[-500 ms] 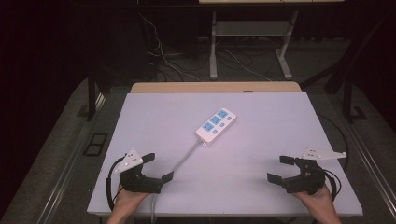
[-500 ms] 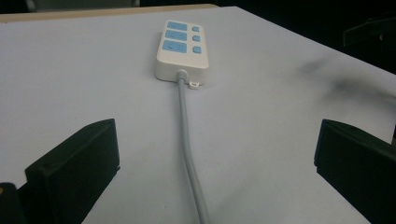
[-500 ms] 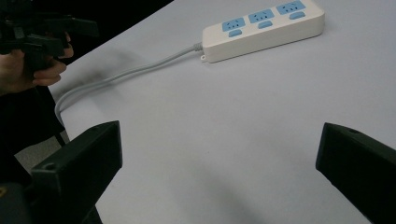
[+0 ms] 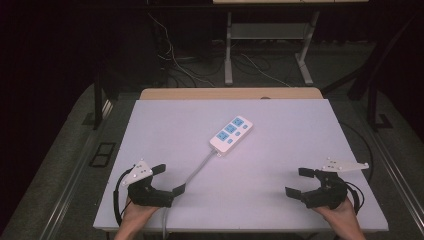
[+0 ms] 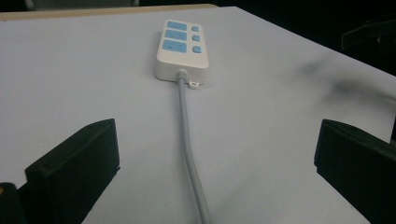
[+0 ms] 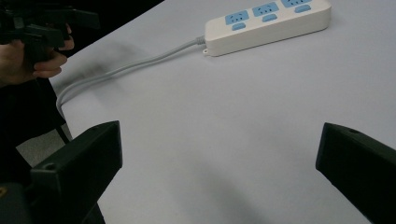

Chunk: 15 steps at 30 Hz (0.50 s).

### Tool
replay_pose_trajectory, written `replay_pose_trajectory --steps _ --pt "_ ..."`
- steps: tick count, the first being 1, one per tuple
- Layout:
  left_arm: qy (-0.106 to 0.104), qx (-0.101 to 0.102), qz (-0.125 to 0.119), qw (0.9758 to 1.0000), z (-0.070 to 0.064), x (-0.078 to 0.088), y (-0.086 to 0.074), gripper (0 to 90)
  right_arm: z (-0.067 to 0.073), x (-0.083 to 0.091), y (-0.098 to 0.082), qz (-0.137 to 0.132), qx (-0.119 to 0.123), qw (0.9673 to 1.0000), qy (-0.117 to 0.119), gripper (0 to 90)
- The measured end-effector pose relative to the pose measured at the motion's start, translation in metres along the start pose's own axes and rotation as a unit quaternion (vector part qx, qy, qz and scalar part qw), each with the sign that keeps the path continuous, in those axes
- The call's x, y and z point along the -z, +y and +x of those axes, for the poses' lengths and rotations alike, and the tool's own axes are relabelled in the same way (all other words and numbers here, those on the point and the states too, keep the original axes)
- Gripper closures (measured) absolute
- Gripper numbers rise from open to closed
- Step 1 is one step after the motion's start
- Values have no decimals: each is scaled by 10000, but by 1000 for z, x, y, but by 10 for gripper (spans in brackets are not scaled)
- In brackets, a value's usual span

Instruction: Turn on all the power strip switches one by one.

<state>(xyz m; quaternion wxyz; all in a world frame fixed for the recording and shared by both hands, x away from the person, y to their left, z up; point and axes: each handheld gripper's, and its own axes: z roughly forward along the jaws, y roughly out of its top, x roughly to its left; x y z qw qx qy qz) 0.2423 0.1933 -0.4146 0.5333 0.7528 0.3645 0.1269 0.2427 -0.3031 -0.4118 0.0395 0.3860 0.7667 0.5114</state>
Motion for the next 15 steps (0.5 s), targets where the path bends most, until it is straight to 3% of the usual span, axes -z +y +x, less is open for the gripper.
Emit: replay_pose_trajectory --steps 15 --pt "-67 -22 113 9999 -5 -3 5 0 -1 0 -1 20 -33 10000 5 3"
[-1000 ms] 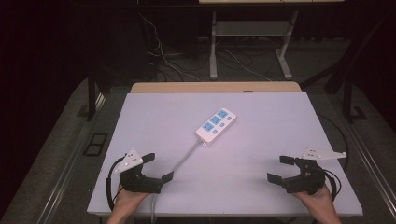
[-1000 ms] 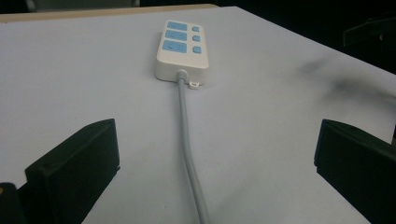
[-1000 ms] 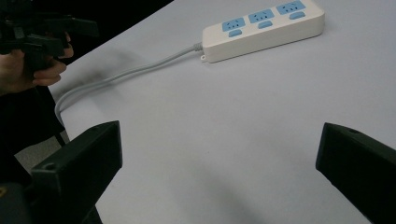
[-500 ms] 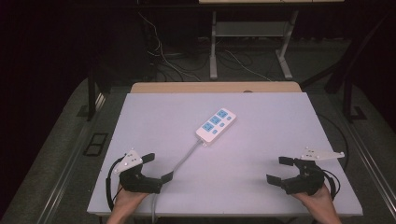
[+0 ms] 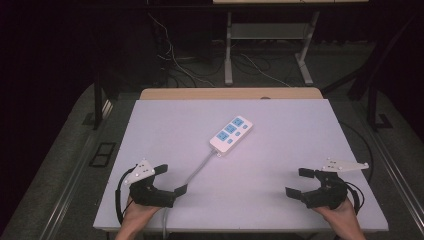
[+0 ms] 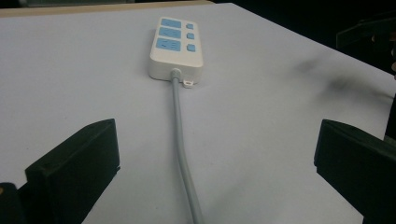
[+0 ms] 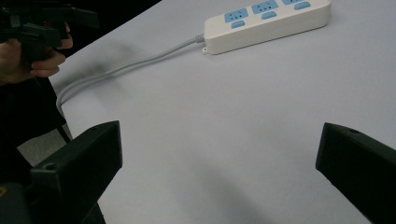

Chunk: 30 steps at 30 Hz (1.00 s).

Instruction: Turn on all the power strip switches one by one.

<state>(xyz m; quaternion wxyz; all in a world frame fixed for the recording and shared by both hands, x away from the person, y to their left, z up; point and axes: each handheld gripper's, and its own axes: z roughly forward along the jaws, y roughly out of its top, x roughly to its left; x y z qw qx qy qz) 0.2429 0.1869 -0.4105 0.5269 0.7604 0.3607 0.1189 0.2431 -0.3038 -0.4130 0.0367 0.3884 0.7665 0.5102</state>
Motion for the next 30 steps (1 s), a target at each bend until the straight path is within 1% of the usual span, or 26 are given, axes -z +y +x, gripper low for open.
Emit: replay_pose_trajectory --steps 5,9,16,27,30 --pt "15 -9 42 10000 -1 -1 6 0 0 0 0 -18 27 10000 -1 3" --pt "0 -2 61 10000 -1 -2 11 0 0 1 0 -24 2 10000 -5 3" --pt "-94 -63 186 9998 -2 -7 20 0 -1 2 0 -33 2 10000 -8 3" --pt "-209 -159 333 9991 2 -13 40 0 -1 2 0 -29 18 10000 -20 3" --pt "-243 -157 365 9989 3 -15 45 0 -1 2 0 -29 21 10000 -16 3"
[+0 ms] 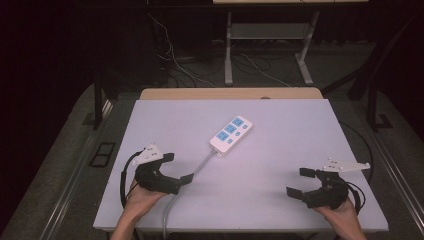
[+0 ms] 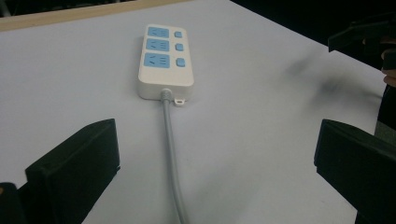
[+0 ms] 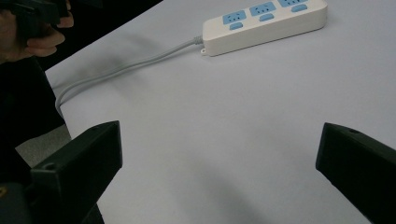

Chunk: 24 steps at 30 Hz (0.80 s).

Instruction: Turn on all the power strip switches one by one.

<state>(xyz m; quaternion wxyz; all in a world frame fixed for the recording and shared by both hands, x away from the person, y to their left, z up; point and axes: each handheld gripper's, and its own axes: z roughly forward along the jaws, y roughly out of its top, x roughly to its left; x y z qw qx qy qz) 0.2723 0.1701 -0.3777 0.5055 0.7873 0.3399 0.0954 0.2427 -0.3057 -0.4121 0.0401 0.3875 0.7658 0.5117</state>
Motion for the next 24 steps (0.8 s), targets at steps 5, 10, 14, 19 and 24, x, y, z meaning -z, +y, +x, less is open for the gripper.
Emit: replay_pose_trajectory --steps 5,10,14,19,24 --pt "-37 -27 85 10000 1 -3 6 0 0 0 0 8 13 10000 2 3" --pt "-84 28 122 9999 4 -5 10 0 0 -1 0 28 36 10000 9 3" --pt "-124 1 174 9998 5 -8 14 0 1 -1 0 49 36 10000 10 3" --pt "-159 -32 212 9996 7 -12 20 0 1 -2 0 52 46 10000 8 3" --pt "-186 -79 314 9993 9 -17 28 0 1 -1 0 44 63 10000 5 3"
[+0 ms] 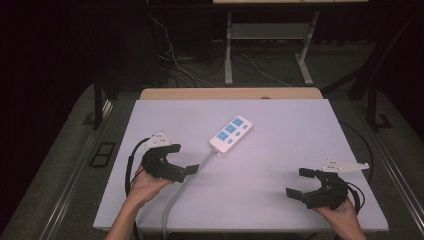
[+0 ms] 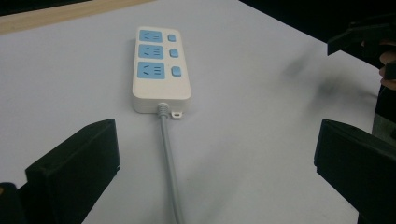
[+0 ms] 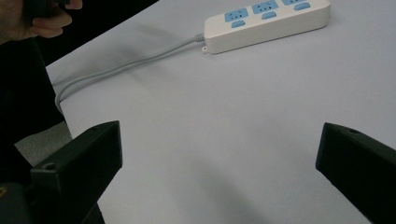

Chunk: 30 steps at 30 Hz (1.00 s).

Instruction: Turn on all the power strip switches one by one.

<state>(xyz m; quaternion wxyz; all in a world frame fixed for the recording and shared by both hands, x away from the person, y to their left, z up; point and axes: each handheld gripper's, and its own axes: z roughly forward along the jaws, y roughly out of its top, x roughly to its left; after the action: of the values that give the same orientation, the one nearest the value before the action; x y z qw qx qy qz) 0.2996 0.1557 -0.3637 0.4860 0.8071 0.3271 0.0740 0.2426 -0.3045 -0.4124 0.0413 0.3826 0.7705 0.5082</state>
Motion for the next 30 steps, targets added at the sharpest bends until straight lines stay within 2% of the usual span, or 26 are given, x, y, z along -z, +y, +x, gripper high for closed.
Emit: replay_pose_trajectory --steps 16,30 --pt "-74 -182 236 9995 8 -15 27 0 0 1 0 17 27 10000 -22 3" --pt "-168 -269 453 9985 15 -37 43 0 0 1 -1 27 28 10000 -26 3"
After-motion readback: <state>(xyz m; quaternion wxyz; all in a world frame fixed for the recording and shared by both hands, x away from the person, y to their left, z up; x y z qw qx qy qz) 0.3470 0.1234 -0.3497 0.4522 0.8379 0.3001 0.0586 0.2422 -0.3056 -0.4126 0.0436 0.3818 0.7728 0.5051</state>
